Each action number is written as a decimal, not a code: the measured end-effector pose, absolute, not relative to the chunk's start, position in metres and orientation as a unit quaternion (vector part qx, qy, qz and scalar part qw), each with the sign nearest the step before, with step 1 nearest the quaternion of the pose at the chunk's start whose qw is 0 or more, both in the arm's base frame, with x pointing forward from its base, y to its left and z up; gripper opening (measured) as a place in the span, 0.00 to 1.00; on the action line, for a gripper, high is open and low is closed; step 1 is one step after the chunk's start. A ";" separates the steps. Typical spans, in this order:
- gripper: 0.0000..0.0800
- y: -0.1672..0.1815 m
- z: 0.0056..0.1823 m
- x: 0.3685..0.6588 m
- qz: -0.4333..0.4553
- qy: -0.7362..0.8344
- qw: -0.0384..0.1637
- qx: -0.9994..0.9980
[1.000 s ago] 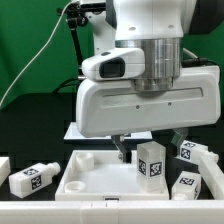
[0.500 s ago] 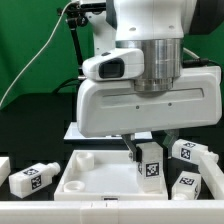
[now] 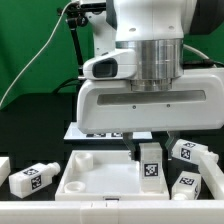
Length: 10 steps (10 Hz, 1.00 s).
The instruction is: Assemble one leg
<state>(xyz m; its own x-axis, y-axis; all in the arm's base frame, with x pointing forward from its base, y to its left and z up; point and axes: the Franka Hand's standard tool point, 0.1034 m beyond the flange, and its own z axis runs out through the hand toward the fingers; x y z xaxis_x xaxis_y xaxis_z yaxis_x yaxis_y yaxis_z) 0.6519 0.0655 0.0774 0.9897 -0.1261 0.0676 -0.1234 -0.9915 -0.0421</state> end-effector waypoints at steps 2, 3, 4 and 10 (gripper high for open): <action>0.36 0.067 0.077 0.653 -0.040 0.210 0.035 -0.976; 0.36 0.069 0.076 0.652 -0.036 0.282 0.043 -0.958; 0.36 0.072 0.076 0.651 -0.033 0.347 0.048 -0.936; 0.57 0.077 0.076 0.654 -0.017 0.426 0.055 -0.903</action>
Offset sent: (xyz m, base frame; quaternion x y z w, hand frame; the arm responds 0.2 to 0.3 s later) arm -0.0185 0.0055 -0.0152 -0.0084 -0.0168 0.3252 0.9455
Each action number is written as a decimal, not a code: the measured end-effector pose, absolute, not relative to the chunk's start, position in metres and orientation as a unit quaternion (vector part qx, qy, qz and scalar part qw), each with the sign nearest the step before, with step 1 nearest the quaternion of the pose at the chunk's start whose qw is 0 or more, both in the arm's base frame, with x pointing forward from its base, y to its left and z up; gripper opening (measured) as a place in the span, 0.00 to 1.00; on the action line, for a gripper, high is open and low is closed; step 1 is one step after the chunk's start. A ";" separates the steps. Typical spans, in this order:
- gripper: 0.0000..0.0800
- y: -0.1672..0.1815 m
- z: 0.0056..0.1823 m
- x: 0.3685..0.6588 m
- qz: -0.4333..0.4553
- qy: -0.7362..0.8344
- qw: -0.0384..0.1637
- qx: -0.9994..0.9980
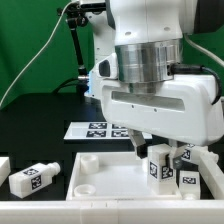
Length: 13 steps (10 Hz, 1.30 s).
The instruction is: Assemble one leg
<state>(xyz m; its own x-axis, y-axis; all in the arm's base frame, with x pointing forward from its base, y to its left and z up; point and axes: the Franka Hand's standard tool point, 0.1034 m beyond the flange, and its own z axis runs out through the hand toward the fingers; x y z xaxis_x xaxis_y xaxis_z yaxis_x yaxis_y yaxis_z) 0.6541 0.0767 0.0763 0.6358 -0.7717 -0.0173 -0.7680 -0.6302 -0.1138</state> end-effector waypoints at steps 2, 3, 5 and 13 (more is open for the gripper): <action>0.79 0.087 0.079 0.652 -0.019 0.362 0.053 -0.931; 0.79 0.087 0.077 0.651 -0.020 0.315 0.052 -0.947; 0.81 0.085 0.077 0.651 -0.024 0.255 0.049 -0.965; 0.81 0.079 0.075 0.652 -0.061 -0.144 0.003 -0.988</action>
Offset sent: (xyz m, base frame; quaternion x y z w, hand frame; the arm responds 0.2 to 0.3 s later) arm 0.0000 0.0000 0.0000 0.0000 0.0000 -0.1938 0.9810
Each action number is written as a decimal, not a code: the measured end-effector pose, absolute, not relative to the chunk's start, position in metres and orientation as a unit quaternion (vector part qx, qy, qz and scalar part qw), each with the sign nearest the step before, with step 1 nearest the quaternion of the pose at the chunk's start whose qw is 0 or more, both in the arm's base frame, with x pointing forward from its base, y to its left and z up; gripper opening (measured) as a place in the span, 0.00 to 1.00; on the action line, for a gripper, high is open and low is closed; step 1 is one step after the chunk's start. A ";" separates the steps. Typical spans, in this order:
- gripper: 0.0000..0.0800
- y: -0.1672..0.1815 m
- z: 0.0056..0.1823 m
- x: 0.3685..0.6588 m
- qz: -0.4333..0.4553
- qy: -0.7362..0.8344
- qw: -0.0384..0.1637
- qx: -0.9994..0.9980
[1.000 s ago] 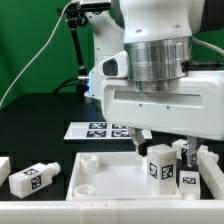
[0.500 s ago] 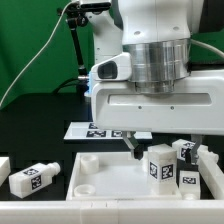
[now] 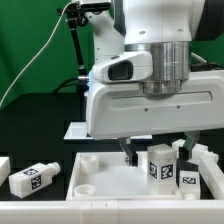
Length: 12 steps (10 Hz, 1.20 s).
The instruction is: Assemble one leg
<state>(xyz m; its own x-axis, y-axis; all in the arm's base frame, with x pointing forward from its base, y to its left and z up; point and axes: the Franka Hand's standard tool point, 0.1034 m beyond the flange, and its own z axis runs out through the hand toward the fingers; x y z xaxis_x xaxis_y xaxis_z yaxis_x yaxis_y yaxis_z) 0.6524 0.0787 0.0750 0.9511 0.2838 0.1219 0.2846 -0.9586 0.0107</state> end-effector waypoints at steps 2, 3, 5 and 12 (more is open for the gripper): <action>0.68 0.080 0.077 0.653 -0.063 -0.151 0.003 -0.986; 0.51 0.079 0.076 0.653 -0.062 -0.151 0.003 -0.987; 0.36 0.079 0.075 0.653 -0.062 -0.151 0.002 -0.987; 0.36 0.078 0.075 0.654 -0.063 0.070 0.027 -0.995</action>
Offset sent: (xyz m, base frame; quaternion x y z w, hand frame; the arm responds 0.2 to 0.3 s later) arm 0.0000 0.0000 0.0000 0.0000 0.0000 0.0000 1.0000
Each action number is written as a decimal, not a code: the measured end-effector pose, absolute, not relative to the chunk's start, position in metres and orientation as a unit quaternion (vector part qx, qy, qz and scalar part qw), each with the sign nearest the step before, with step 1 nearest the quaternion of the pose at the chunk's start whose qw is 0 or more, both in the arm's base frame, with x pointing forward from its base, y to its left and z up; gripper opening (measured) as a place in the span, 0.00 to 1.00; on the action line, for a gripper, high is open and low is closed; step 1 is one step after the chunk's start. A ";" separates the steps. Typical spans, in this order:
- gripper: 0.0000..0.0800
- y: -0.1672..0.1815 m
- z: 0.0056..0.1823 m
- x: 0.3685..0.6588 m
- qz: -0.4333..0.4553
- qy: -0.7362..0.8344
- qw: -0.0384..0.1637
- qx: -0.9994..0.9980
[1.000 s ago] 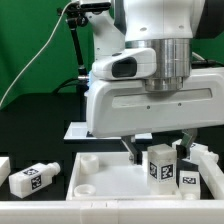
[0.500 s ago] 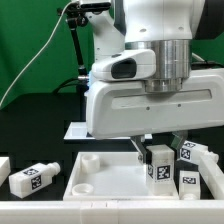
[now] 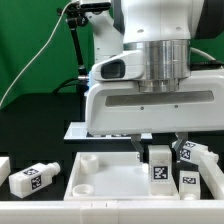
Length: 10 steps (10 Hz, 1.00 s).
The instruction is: Assemble one leg
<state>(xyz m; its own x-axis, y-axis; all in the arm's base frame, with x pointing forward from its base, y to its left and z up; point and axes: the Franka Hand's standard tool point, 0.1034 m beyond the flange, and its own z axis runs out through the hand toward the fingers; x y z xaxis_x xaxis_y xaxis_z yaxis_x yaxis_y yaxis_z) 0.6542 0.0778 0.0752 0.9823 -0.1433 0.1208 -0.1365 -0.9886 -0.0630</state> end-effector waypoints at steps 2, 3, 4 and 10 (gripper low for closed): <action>0.36 0.078 0.075 0.656 -0.062 0.211 0.038 -0.975; 0.36 0.079 0.075 0.655 -0.060 0.283 0.041 -0.956; 0.36 0.080 0.075 0.655 -0.055 0.346 0.047 -0.935; 0.67 0.088 0.075 0.654 -0.046 0.447 0.056 -0.892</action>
Offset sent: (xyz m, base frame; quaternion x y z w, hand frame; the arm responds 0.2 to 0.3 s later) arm -0.0039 -0.0022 -0.0156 -0.0184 -0.0337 0.3471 0.9370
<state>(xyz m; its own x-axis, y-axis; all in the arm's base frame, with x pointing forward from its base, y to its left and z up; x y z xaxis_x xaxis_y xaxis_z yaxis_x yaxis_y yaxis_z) 0.6541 0.0876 0.0748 0.5958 -0.8025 0.0330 -0.7921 -0.5939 -0.1407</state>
